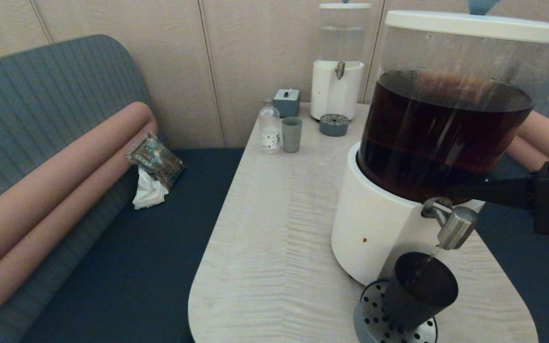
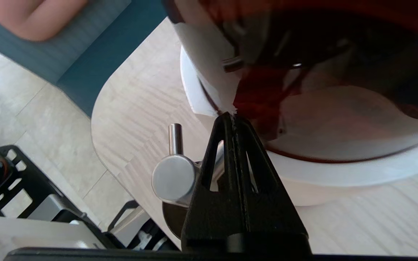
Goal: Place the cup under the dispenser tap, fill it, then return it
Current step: Turn on the faucet, then turn off the faucet
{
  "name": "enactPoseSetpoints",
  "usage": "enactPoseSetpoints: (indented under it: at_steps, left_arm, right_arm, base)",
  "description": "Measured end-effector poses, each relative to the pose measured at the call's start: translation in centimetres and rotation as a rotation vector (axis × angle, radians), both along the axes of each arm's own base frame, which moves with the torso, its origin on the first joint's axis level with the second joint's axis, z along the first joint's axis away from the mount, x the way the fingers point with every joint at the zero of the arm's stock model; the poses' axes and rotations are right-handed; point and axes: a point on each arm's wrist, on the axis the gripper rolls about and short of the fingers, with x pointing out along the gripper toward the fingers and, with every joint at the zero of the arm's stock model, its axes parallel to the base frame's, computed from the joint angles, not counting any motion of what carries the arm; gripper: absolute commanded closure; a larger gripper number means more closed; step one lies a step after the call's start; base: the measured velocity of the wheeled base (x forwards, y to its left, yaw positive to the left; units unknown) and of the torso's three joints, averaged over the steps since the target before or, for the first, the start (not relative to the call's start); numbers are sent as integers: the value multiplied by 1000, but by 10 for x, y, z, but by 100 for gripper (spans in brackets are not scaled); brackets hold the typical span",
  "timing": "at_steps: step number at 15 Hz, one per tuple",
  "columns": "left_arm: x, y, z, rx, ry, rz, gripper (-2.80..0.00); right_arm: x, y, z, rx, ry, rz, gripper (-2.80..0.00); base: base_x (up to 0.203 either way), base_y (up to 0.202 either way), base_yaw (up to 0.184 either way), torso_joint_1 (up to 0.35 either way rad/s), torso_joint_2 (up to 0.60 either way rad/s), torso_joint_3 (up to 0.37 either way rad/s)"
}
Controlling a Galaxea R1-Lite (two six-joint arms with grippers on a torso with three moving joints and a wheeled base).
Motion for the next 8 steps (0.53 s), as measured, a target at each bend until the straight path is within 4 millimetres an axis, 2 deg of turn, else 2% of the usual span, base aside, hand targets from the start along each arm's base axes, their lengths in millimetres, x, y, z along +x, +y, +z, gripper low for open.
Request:
enactPoseSetpoints:
  at_steps: [4,8]
  left_arm:
    - [0,0,0,0,0,0,0]
    - [0,0,0,0,0,0,0]
  right_arm:
    - [-10,-8,0,3,-14,-35,0]
    - [-27,-23,2,-15,-61,-156,0]
  base:
    - [0,0,0,0,0,0]
    - [0,0,0,0,0,0]
